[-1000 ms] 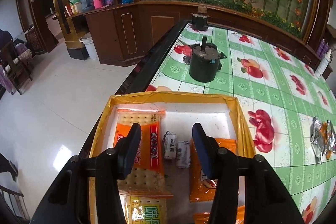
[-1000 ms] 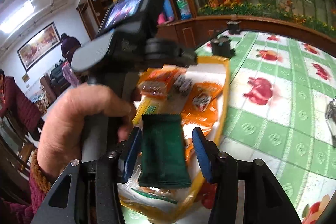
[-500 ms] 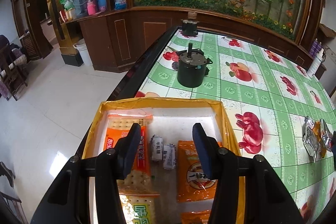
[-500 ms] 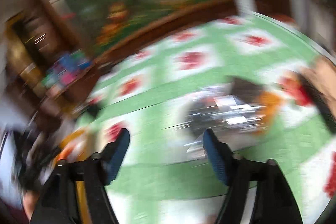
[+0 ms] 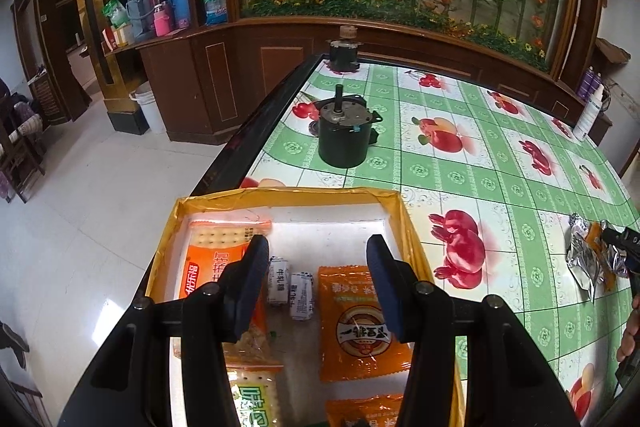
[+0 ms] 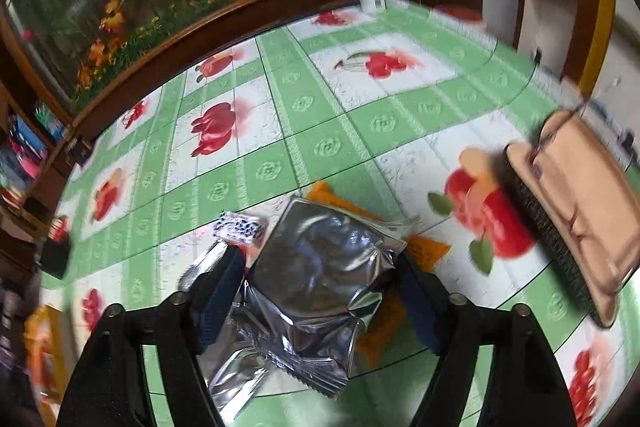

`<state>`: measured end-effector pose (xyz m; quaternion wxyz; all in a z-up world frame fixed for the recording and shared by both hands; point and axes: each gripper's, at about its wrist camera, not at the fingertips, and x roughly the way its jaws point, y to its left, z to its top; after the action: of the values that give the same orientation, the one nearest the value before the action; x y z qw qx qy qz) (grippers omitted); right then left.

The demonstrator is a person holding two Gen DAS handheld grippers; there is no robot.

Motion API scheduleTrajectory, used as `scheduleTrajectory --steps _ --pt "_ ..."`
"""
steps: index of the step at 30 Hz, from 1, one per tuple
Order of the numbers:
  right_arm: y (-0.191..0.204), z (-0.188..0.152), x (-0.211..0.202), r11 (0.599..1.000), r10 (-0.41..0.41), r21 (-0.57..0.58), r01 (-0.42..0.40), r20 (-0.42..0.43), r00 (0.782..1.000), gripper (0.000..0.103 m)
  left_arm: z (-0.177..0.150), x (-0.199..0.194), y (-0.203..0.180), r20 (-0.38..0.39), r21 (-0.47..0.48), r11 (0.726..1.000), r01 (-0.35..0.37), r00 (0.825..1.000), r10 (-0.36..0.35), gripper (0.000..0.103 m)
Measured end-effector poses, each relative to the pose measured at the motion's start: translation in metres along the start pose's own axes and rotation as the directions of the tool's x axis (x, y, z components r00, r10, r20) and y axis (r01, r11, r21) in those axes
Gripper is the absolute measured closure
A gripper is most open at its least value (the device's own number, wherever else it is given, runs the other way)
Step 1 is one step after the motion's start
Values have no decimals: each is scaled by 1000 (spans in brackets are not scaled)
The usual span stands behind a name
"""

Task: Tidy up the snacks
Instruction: 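Grasp a silver foil bag with right tool while left moves back to the table, then grasp another silver foil bag with left tool while right holds its foil bag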

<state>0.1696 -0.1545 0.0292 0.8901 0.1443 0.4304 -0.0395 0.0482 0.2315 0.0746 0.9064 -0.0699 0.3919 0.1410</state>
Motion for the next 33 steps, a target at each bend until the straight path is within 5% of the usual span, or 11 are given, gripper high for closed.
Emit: scheduleTrajectory --steps 5,8,9,12,15,17,19,23,28,33 --pt "14 -16 -3 991 41 -127 -39 12 999 35 2 -23 -5 74 7 999 52 996 -53 53" --pt "37 -31 -6 958 153 -239 -158 -37 988 35 1 -38 -16 111 40 992 118 986 -121 53" --pt "42 -36 -8 947 198 -246 -208 -63 978 35 1 -40 -20 113 51 990 132 984 -137 53" --pt "36 -44 -11 897 409 -118 -427 -147 901 35 -1 -47 -44 86 95 971 219 970 -227 53" --pt "30 -42 -29 917 353 -172 -360 -68 933 35 -5 -50 -72 48 137 946 292 952 -301 48" --pt "21 -40 -35 914 371 -157 -374 -51 927 35 -9 -53 -100 -1 186 918 349 935 -355 41" --pt "12 -38 -35 910 391 -130 -394 -50 919 35 -11 -54 -124 -51 227 896 382 923 -381 21" --pt "-1 -31 -30 912 399 -77 -402 -55 915 35 -10 -41 -167 -139 334 862 382 924 -356 17" --pt "-11 -26 -37 899 436 -22 -437 -25 900 35 1 21 -206 -288 315 882 350 921 -263 17" --pt "-21 -21 -41 894 448 11 -448 1 894 35 -4 63 -211 -357 268 908 322 908 -217 17"
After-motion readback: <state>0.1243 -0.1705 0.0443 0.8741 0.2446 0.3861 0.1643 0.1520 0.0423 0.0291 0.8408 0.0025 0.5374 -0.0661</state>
